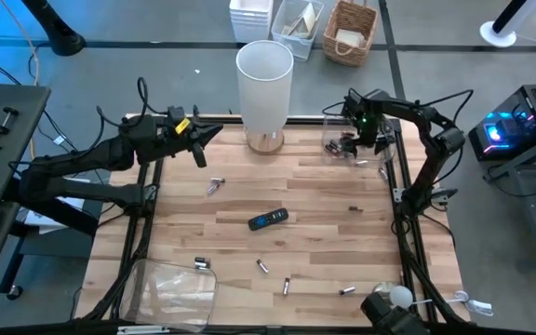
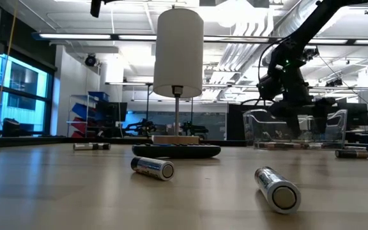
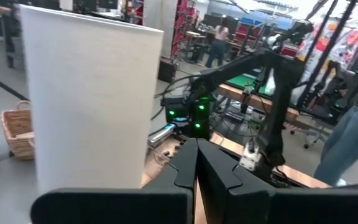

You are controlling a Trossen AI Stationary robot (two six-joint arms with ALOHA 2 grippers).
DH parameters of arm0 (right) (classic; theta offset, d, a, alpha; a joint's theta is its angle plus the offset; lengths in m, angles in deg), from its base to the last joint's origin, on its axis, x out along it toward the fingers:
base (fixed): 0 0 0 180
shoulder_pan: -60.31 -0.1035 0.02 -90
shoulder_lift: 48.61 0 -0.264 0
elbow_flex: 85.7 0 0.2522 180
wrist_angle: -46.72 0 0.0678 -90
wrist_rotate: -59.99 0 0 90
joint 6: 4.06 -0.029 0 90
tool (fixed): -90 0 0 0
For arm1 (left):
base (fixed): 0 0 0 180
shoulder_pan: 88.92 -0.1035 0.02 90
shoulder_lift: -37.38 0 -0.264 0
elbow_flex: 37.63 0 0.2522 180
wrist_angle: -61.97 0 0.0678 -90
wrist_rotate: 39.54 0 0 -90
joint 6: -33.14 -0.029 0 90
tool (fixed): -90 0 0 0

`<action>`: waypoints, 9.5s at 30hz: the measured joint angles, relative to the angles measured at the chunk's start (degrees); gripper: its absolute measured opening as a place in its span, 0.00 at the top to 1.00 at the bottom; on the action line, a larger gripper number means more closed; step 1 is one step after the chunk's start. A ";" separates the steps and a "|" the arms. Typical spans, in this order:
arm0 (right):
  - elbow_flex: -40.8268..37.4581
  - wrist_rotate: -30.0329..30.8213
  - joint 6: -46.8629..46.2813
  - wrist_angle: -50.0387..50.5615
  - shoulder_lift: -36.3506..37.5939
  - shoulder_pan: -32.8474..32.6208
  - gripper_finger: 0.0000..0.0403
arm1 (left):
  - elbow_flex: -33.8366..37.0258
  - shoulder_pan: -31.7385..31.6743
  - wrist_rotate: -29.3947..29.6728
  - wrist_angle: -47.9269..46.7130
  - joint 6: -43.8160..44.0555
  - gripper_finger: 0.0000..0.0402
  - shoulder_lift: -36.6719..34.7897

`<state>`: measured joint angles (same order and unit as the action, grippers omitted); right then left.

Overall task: Sort batteries
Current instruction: Put the silver battery into the bottom transparent bin

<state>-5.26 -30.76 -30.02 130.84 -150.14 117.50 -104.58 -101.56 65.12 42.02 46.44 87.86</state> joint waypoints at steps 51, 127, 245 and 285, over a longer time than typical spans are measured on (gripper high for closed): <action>0.00 2.15 -3.08 -2.27 -9.05 -2.43 0.14 | -0.04 -6.95 -4.95 -0.08 -4.58 1.00 0.13; -5.87 -11.48 0.35 -4.06 -7.38 -12.83 0.98 | -0.02 -6.95 -6.56 -0.19 -8.00 1.00 0.13; -18.09 8.38 -2.09 -11.65 9.73 -9.59 0.66 | 0.00 -10.97 -5.44 -3.04 -11.02 1.00 0.15; -19.96 0.07 3.12 -16.53 10.99 -9.99 0.91 | 0.00 -11.00 -5.52 -3.50 -10.97 1.00 0.15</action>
<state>-25.22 -30.69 -26.90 114.32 -139.15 107.51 -104.58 -112.56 59.60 38.52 35.47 88.01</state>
